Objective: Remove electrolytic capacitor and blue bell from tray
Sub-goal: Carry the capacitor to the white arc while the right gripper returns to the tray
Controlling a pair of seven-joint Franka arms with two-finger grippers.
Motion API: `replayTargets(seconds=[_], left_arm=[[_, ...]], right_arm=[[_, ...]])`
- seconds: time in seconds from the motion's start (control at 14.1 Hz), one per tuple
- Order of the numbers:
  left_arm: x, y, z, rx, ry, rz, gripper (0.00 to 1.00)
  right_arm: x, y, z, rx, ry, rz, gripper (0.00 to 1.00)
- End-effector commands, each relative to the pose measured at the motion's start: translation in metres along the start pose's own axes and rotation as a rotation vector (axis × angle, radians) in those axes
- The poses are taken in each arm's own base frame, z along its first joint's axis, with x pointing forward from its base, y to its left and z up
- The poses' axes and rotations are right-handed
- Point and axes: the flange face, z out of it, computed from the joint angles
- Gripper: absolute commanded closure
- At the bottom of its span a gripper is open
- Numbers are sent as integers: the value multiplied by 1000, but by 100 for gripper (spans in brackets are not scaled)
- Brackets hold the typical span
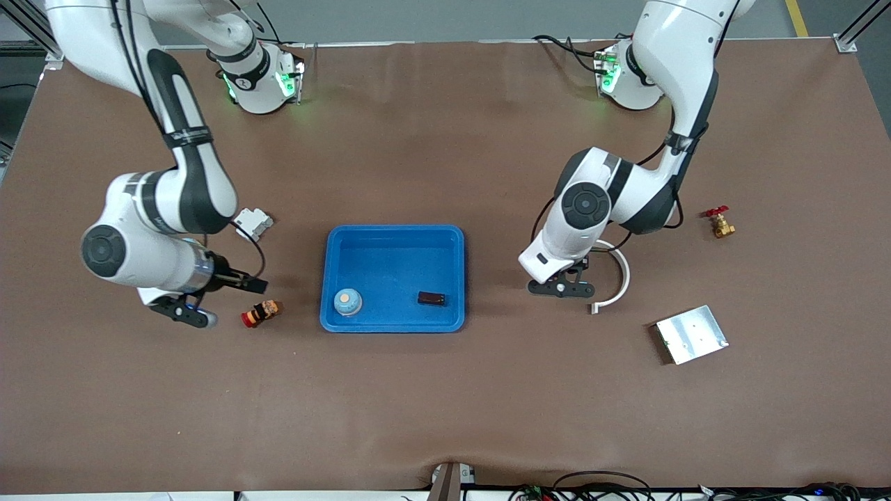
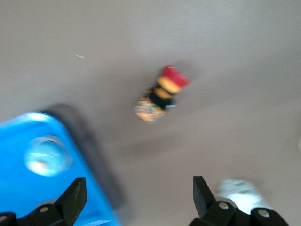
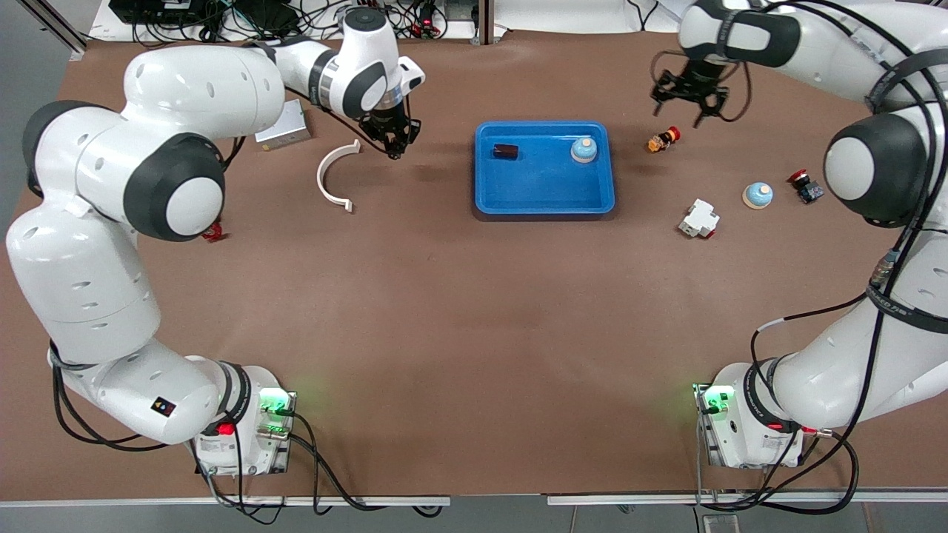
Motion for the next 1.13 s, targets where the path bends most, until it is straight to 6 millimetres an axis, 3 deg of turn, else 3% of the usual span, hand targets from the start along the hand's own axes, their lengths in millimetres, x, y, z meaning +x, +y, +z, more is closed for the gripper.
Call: replayTargets(seconds=[0.0, 0.14, 0.43, 0.5, 0.78, 1.06], left_arm=[[-19, -28, -3, -2, 35, 43, 100], [-20, -36, 2, 1, 29, 64, 100], [-25, -65, 17, -13, 73, 94, 100], [-28, -70, 25, -16, 85, 98, 100], [-40, -83, 43, -28, 129, 105, 100], [-41, -100, 57, -24, 119, 100, 100]], right_arm=[[4, -74, 23, 9, -1, 212, 0], [-9, -114, 49, 22, -7, 345, 0], [-14, -141, 73, 96, 11, 553, 0], [-17, -144, 82, 85, 6, 570, 0], [-22, -145, 88, 68, -4, 571, 0], [-30, -136, 108, 27, -23, 576, 0]])
